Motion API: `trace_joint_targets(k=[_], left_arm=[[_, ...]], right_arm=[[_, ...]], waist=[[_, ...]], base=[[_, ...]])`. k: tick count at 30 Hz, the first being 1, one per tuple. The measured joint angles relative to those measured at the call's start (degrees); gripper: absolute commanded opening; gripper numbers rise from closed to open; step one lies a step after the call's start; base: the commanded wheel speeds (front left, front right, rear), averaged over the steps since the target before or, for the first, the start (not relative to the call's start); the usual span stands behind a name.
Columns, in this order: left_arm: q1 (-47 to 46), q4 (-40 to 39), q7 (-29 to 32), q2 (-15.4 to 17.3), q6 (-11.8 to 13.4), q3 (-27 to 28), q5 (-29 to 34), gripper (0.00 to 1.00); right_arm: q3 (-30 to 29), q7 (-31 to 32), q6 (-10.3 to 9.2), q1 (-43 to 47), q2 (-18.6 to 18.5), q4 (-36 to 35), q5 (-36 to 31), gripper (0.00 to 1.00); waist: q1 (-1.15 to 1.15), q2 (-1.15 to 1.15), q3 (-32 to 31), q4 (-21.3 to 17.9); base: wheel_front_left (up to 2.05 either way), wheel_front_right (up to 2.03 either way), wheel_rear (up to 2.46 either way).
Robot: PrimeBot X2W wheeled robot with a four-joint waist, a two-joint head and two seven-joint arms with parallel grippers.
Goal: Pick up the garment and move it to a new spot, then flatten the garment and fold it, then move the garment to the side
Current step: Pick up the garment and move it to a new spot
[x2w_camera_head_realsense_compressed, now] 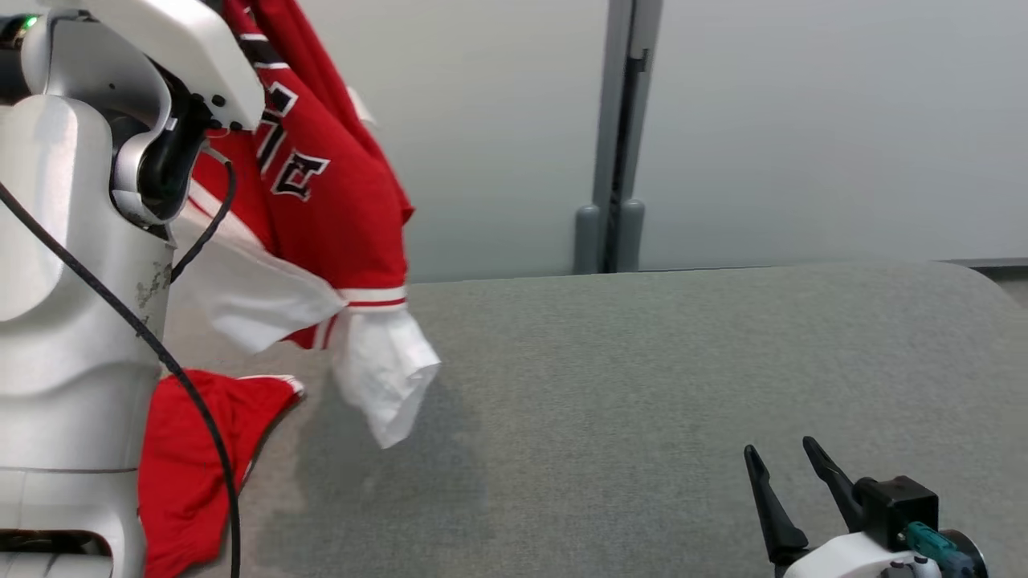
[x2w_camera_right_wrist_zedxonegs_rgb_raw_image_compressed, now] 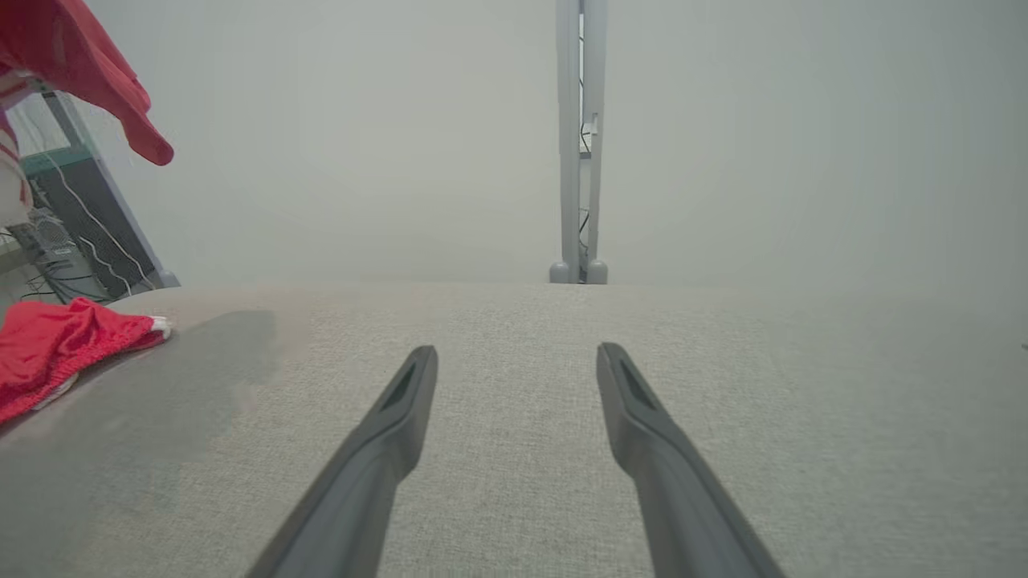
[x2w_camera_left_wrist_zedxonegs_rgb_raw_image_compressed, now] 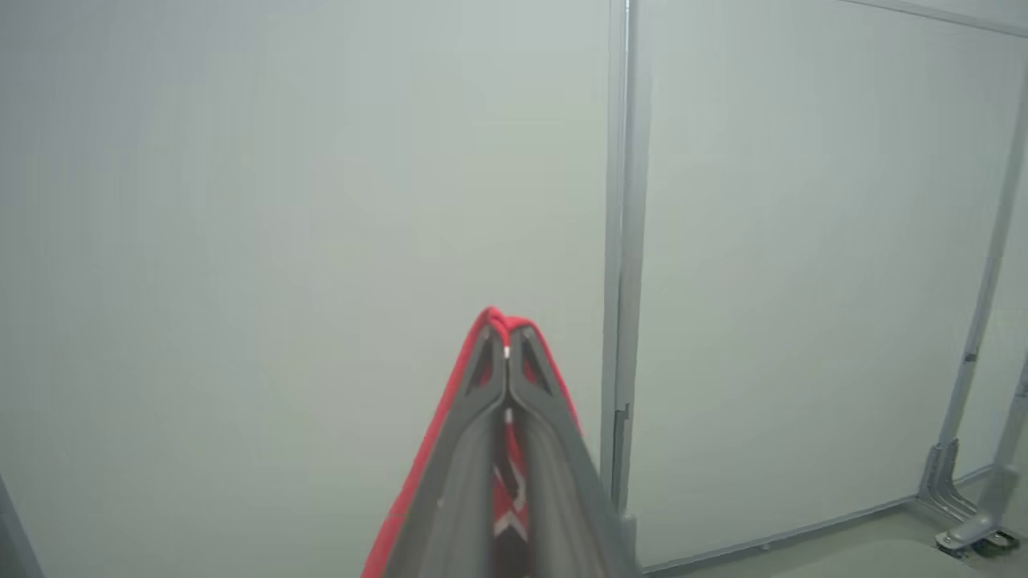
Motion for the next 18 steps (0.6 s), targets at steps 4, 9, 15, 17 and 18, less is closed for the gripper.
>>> trace_joint_targets(k=[4,9,15,17,18], left_arm=[[1.2,-2.6,-0.1,-1.1,0.6,-0.3,-0.6,0.0],[6.1,-4.7,0.0,-4.2,0.6,-1.8,-1.8,0.0],[15.0,-5.0,-0.4,-5.7,1.5,-4.4,-1.8,0.0],[18.6,-4.2,-0.8,-6.5,1.8,-4.9,-2.4,0.0],[20.4,-3.8,-1.5,-7.2,1.8,-5.2,-3.2,0.0]], right_arm=[[-0.4,0.3,-0.01,0.0,-0.1,-0.3,-0.3,1.0],[-0.3,0.5,-0.01,-0.1,0.0,-1.0,-0.4,1.0],[0.4,1.0,-0.01,-0.3,-0.1,-1.3,-0.4,1.0],[0.6,1.0,-0.01,-0.7,0.0,-1.3,-0.4,1.0],[0.5,1.0,-0.01,-0.8,0.0,-1.3,-0.4,1.0]], waist=[[0.0,0.0,-0.1,-4.6],[0.0,0.0,0.5,-10.1],[0.0,0.0,2.0,-15.1],[0.0,0.0,2.6,-16.3],[0.0,0.0,2.9,-16.7]], base=[[0.0,0.0,0.0],[0.0,0.0,0.0],[0.0,0.0,0.0],[0.0,0.0,0.0],[0.0,0.0,0.0]])
